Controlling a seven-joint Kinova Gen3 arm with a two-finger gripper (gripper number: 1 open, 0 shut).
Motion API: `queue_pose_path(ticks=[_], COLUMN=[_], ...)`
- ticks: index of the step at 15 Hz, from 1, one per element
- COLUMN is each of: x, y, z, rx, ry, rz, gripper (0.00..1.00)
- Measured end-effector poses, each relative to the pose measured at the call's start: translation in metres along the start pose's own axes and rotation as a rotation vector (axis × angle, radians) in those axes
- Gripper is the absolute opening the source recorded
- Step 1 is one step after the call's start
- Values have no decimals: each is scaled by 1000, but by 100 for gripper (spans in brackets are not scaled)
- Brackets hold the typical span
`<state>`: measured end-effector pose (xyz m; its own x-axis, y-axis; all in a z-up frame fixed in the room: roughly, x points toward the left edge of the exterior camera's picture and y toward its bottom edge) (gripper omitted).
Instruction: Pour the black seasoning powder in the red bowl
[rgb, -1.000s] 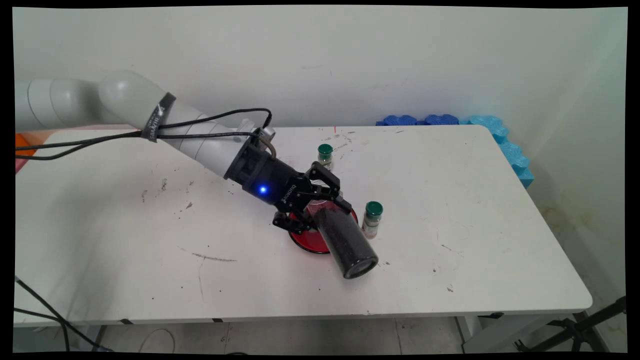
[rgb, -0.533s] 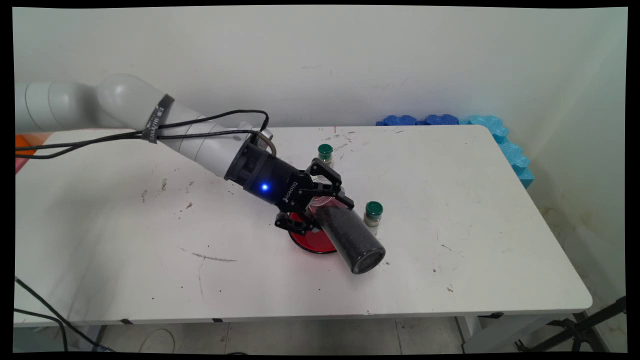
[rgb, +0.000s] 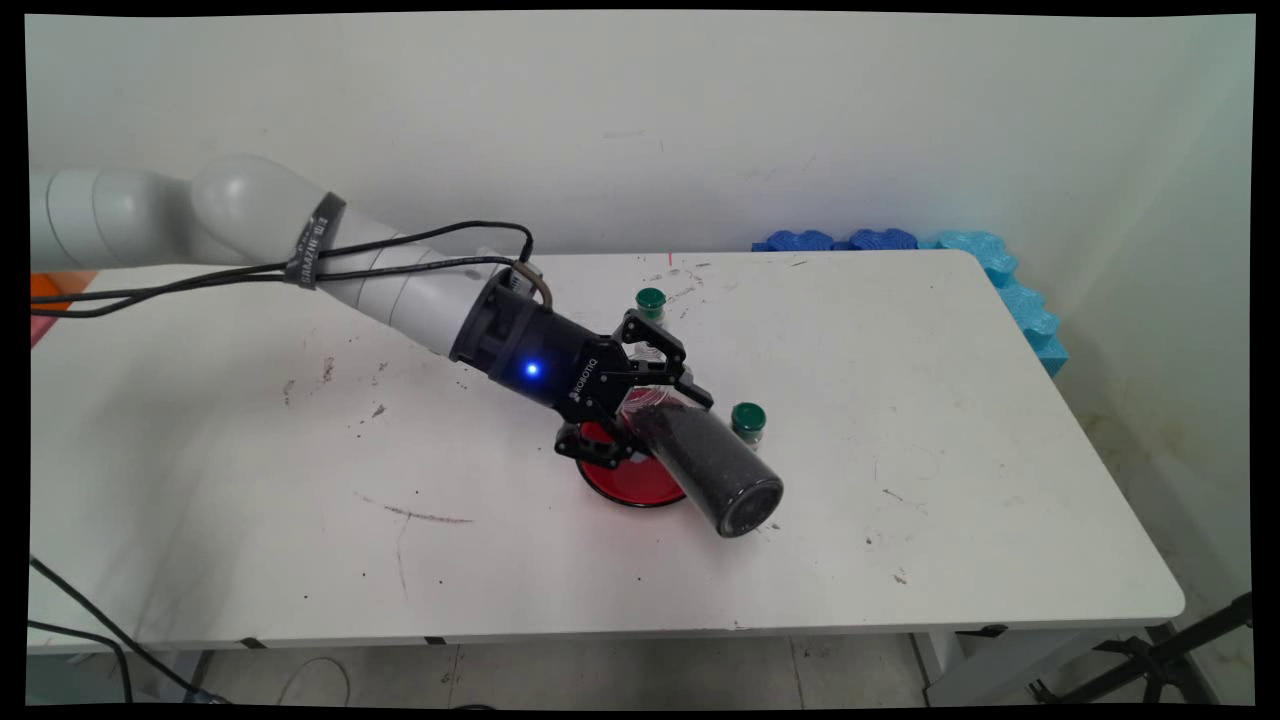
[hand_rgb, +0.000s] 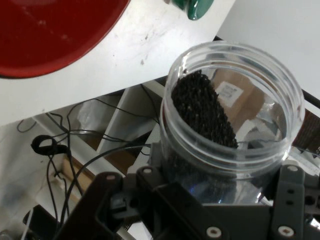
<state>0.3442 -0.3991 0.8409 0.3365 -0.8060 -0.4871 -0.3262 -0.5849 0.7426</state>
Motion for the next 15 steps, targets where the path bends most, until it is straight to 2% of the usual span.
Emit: queue_pose_path(ticks=[11,15], x=[0,3], y=[-9,-12], z=[-5,-8], rx=[18,15], ry=[-25,-18], rz=[57,35], gripper=[0,0])
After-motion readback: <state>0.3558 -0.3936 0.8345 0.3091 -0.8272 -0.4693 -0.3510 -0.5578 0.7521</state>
